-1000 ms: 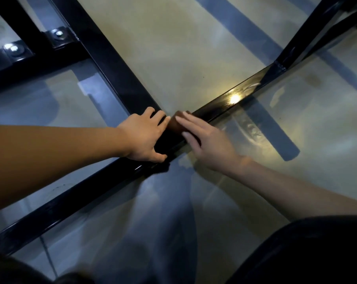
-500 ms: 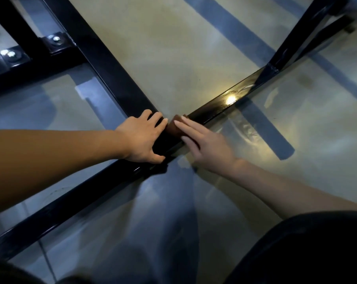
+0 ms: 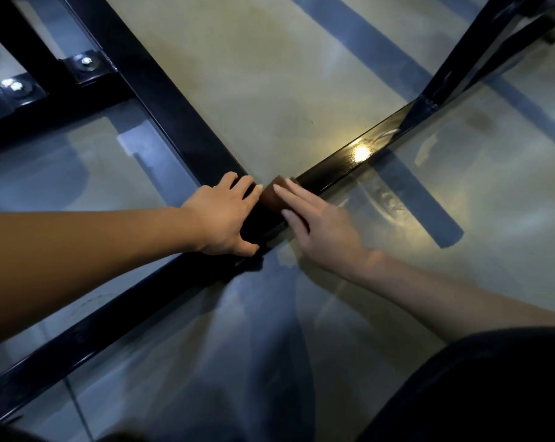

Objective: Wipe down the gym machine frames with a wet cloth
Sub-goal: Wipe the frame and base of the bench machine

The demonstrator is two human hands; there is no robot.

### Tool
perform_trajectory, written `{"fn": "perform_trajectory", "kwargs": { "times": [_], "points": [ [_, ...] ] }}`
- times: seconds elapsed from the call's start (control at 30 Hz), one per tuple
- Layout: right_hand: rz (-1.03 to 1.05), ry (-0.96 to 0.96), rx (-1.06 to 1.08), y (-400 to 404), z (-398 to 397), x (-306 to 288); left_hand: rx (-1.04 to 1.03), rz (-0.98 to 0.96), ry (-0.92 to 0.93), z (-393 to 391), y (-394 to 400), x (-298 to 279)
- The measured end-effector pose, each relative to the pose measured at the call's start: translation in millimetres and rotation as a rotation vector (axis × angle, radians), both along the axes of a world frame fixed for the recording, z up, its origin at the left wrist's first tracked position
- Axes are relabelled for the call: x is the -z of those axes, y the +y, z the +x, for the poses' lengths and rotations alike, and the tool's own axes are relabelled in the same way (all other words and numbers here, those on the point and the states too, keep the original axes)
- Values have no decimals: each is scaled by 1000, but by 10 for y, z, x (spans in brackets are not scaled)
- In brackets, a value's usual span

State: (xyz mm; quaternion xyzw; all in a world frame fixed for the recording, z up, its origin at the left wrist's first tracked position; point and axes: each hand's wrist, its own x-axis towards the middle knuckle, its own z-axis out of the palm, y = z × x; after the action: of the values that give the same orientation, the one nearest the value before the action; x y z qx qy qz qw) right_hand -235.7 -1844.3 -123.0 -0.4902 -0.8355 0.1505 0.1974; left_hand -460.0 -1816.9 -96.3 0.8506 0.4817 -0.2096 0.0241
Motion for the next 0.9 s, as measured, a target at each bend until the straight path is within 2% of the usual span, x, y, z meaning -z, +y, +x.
{"fn": "perform_trajectory", "kwargs": {
  "times": [0.07, 0.23, 0.3, 0.4, 0.5, 0.57, 0.6, 0.7, 0.77, 0.83, 0.9],
  "points": [
    [11, -35, 13, 173, 221, -54, -3, -8, -2, -3, -3, 6],
    [-32, -116, 401, 839, 829, -172, -18, -38, -7, 2, 5, 8],
    [-35, -85, 380, 761, 641, -184, -23, -56, -12, 8, 4, -5],
    [-52, -15, 140, 312, 180, -132, -25, -73, -26, 14, 5, -32],
    [-33, -127, -74, -14, -16, -82, -27, -103, -29, 20, -8, -40],
    [33, -232, -125, 79, 123, -137, -17, -146, -27, -3, -19, -83],
    [31, -245, -84, 215, 258, -171, -8, -162, -24, -24, -6, -106],
    [-34, -240, 224, 657, 695, -248, 18, -177, -12, -115, -19, -125],
    [-72, -222, 406, 754, 701, -254, 26, -170, 10, -144, -45, -114],
    [-76, -153, 431, 595, 432, -211, 34, -172, 31, -135, -59, -117],
    [-45, -98, 284, 301, 126, -133, 29, -188, 22, -125, -49, -147]
  ]
}}
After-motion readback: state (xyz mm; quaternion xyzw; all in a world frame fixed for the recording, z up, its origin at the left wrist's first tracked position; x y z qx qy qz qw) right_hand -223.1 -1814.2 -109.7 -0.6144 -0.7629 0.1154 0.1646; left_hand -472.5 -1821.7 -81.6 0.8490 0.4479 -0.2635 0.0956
